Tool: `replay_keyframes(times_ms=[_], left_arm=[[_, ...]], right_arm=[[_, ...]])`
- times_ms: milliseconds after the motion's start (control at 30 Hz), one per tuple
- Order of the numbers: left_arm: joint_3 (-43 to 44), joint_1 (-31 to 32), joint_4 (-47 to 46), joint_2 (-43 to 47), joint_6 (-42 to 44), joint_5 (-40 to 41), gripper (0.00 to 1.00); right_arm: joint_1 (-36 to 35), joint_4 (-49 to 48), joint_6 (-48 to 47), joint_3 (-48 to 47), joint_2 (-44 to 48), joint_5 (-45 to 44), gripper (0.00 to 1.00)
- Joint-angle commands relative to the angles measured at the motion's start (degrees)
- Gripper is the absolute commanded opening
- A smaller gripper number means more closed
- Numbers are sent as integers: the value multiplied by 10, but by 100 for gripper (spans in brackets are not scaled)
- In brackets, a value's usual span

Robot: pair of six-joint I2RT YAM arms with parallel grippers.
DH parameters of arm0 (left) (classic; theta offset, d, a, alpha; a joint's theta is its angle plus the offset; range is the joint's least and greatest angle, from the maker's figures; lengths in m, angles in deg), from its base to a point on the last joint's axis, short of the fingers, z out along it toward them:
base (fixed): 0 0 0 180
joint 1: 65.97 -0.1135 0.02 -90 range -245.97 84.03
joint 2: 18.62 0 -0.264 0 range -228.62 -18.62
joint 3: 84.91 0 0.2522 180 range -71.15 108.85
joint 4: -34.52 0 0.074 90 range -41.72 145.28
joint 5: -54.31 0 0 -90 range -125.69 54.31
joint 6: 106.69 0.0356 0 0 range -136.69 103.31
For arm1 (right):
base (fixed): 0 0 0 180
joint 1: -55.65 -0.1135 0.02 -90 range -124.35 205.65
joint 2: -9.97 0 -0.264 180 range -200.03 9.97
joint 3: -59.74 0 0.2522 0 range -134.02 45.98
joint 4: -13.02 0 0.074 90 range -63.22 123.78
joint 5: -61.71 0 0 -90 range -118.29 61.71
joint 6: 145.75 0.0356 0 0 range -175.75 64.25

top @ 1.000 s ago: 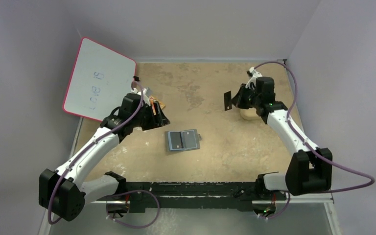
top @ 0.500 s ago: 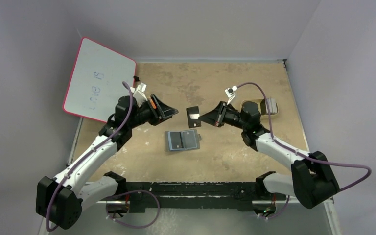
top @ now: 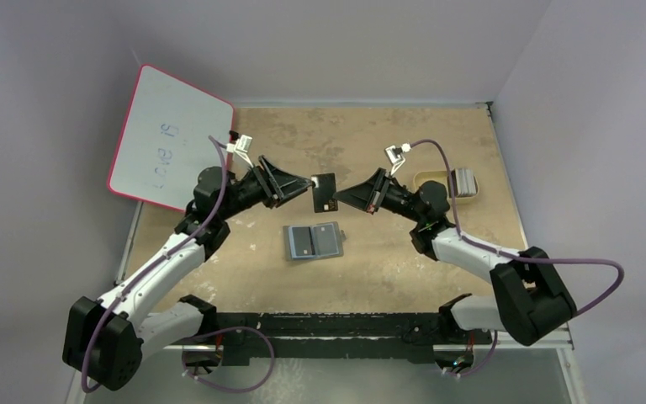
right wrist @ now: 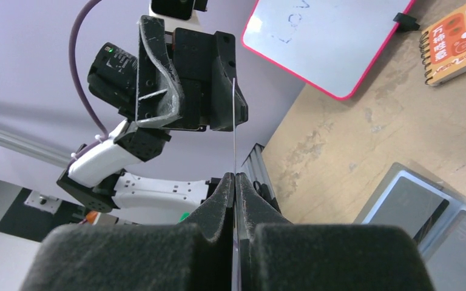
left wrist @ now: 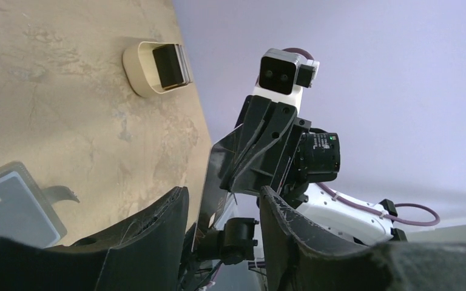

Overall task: Put the credit cards into the card holder
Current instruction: Pick up the credit card from the storage box.

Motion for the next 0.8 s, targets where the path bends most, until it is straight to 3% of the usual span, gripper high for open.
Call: replay_keyframes(times_ms=[0,167,333,467,633,767], left_arm=[[-7,9,-75,-13,-18,-21,44],[-4,24,-85,-35,-16,-29,36],[-8,29,-68,-31,-5,-18,2],[-6,29,-15,-20,22,7,0],[11,29,82,-19,70,38,0],[14,28,148,-28,99,71,0]], right_arm=[[-8,-81,28,-3,-13,16,0],[-18,-110,43,-6,-42,22,0],[-22,-116,46,0,-55,18,0],[-22,-83,26,5,-48,10,1],[-22,59,-59,-8,-19,-17,28],[-23,249,-159,-35,17,-90,42]])
